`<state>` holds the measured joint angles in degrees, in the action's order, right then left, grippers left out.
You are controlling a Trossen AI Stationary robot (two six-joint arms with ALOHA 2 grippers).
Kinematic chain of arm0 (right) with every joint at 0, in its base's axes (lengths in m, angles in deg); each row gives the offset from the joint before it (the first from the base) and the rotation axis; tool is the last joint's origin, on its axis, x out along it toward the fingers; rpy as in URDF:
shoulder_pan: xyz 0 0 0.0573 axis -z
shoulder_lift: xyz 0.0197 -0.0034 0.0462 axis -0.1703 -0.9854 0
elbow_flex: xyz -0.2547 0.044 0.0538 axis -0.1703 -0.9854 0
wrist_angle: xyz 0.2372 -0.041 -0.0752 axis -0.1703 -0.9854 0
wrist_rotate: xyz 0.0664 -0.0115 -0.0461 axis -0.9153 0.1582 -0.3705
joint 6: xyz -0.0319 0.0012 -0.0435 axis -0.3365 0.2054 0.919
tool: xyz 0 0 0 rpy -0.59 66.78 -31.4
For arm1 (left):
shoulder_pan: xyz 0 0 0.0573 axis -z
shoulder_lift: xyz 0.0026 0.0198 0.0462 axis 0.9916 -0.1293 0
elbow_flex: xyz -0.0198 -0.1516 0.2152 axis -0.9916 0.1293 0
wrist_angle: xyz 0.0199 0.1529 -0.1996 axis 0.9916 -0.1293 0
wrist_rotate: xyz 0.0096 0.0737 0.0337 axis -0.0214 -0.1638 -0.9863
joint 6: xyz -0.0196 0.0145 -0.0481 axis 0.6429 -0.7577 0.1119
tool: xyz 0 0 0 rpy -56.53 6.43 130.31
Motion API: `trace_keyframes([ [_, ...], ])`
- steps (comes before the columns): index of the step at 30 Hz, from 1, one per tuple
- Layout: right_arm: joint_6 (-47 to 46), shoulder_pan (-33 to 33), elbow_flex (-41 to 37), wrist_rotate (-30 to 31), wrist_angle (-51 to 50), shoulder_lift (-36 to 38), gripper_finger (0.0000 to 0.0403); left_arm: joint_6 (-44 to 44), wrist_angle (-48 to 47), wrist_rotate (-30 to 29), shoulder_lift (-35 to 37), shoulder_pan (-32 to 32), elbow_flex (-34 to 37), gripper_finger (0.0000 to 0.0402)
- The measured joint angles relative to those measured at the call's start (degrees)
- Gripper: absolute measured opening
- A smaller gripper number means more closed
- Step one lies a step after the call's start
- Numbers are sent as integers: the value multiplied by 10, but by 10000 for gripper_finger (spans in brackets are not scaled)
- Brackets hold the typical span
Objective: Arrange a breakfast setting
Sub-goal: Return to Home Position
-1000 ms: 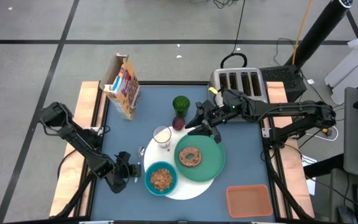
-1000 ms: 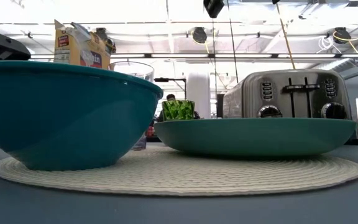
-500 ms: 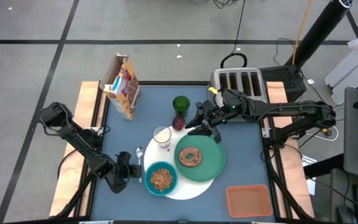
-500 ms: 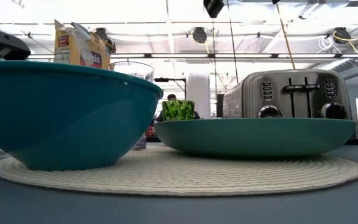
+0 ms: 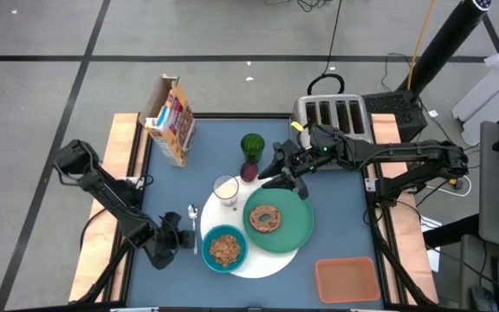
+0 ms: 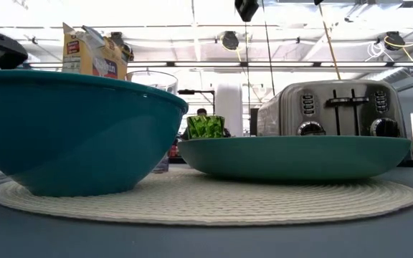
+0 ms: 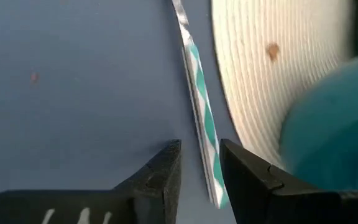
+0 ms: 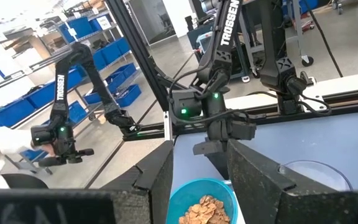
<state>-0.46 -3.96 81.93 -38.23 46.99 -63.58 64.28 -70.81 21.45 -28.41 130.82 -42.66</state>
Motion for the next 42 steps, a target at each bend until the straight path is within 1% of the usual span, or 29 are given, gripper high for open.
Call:
trace_keyframes([
  [7, 0, 5, 0, -2, 1, 0, 144, -11, -8, -4, 58, 14, 0, 116],
  [10, 0, 16, 0, -2, -2, 6, 144, -77, 10, -9, 93, 14, 0, 116],
  [12, 0, 27, 0, -2, -1, 14, 144, -148, 41, -26, 119, 12, 0, 116],
  [16, 0, 51, 0, -2, -16, 44, 134, -321, 118, -88, 172, 1, -1, 116],
  [19, 12, 66, 0, -2, -36, 72, 115, -475, 167, -122, 211, -17, -1, 116],
  [23, 57, 80, 0, -2, -64, 110, 79, -689, 199, -163, 277, -60, -1, 116],
  [26, 78, 89, 0, -2, -83, 135, 48, -819, 205, -165, 336, -96, -1, 116],
  [29, 98, 96, 0, -2, -112, 161, 17, -928, 206, -166, 400, -129, -1, 116],
  [31, 119, 102, 0, -2, -140, 178, 5, -1001, 205, -166, 443, -149, -1, 116],
  [35, 175, 114, 0, -2, -208, 211, 8, -1132, 203, -167, 519, -182, -1, 116],
  [38, 210, 128, 0, -2, -251, 232, 5, -1226, 204, -167, 559, -208, -1, 116],
  [40, 214, 139, 0, -2, -267, 243, 2, -1273, 204, -167, 578, -230, -1, 116],
  [42, 215, 150, 0, -2, -285, 253, 2, -1302, 203, -167, 588, -254, -1, 116],
])
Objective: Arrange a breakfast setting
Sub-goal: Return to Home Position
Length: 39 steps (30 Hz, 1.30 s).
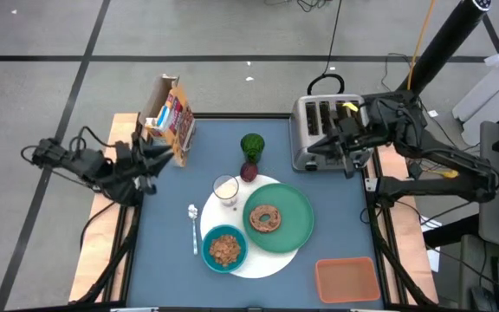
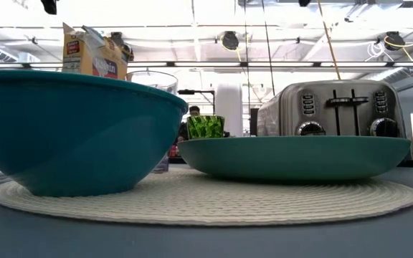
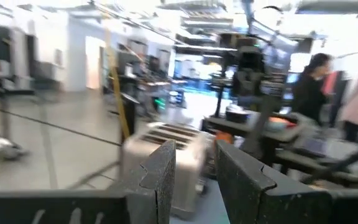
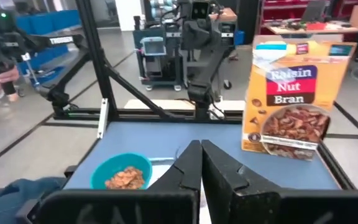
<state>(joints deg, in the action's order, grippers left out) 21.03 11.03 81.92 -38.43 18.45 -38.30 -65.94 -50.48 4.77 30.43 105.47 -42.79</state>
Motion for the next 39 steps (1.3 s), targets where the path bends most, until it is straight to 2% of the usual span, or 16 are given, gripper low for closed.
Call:
trace_keyframes([
  [5, -2, 17, -51, 0, 22, 27, 3, -23, -22, 5, 3, -52, 0, 116],
  [12, -30, 24, -187, 0, 150, 66, 3, 11, -100, 10, 10, -89, 1, 116],
  [16, -40, 24, -252, -1, 194, 90, 3, 12, -85, 10, 28, -99, 28, 116],
  [20, -40, 24, -295, -1, 206, 121, 3, 12, -33, 11, 57, -107, 91, 116],
  [28, -39, 24, -326, -2, 209, 179, 3, 16, 107, 13, 123, -118, 235, 116],
  [31, -38, 24, -334, -2, 208, 195, 4, 17, 140, 35, 140, -122, 270, 116],
  [39, -38, 24, -336, -2, 209, 216, 4, 26, 130, 48, 169, -135, 308, 116],
])
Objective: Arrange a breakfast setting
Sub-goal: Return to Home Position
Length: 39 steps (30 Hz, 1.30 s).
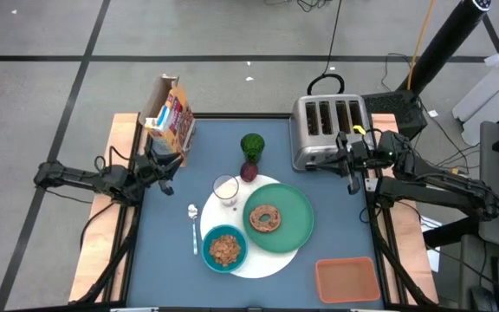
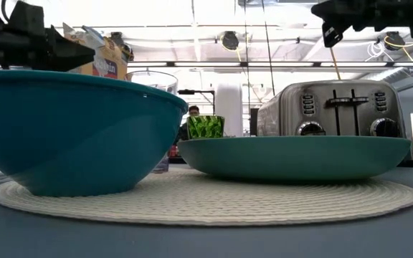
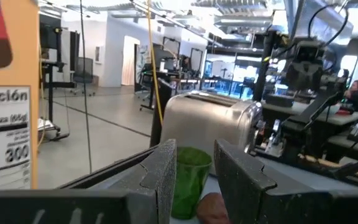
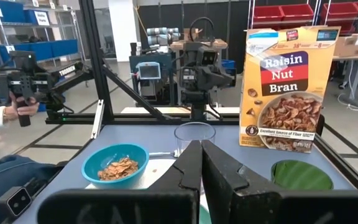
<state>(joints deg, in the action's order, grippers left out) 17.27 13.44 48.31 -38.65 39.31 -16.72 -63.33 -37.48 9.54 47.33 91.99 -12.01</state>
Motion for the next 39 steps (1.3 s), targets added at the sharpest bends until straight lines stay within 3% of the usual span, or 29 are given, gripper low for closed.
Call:
trace_keyframes([
  [11, -2, 0, 0, 0, -9, 34, 4, -3, -72, 3, 70, -35, 0, 116],
  [21, -10, 0, -15, 4, -43, 88, 4, 2, -91, 3, 71, -35, 0, 116],
  [27, -65, 0, -100, 49, 58, 117, 4, 1, -91, 3, 71, -35, 0, 116],
  [32, -107, 0, -178, 49, 178, 139, 4, 1, -91, 2, 71, -35, 0, 116],
  [39, -104, 0, -226, 122, 213, 154, 4, 3, -90, 2, 71, -35, 0, 116],
])
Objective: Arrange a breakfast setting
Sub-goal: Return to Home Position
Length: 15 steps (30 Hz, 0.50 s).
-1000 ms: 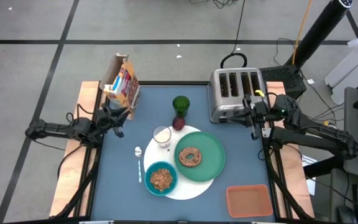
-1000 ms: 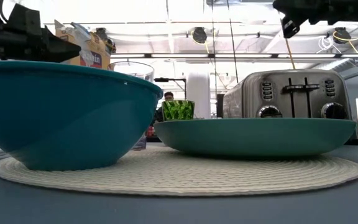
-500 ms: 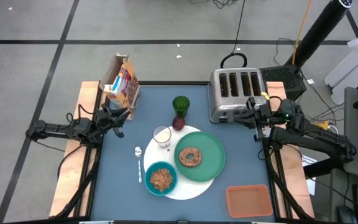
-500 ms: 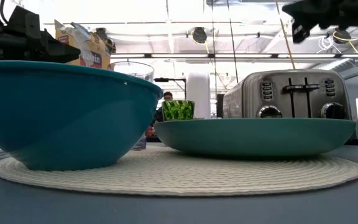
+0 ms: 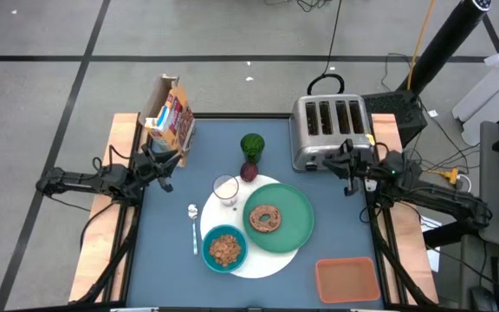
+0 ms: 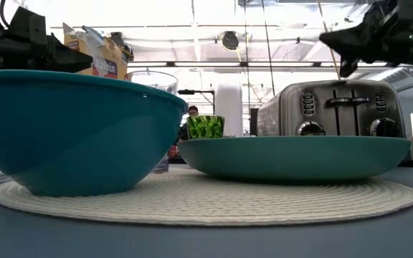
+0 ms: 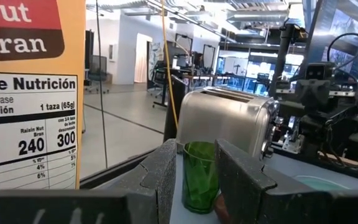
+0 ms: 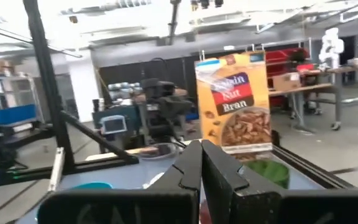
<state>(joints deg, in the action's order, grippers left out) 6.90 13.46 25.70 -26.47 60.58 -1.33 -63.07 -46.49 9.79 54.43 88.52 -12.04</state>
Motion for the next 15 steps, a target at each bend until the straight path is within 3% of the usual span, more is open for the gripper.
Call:
trace_keyframes([
  [15, 16, -3, -34, 28, 5, 1, 1, 13, 1, 0, 0, 0, 0, 116],
])
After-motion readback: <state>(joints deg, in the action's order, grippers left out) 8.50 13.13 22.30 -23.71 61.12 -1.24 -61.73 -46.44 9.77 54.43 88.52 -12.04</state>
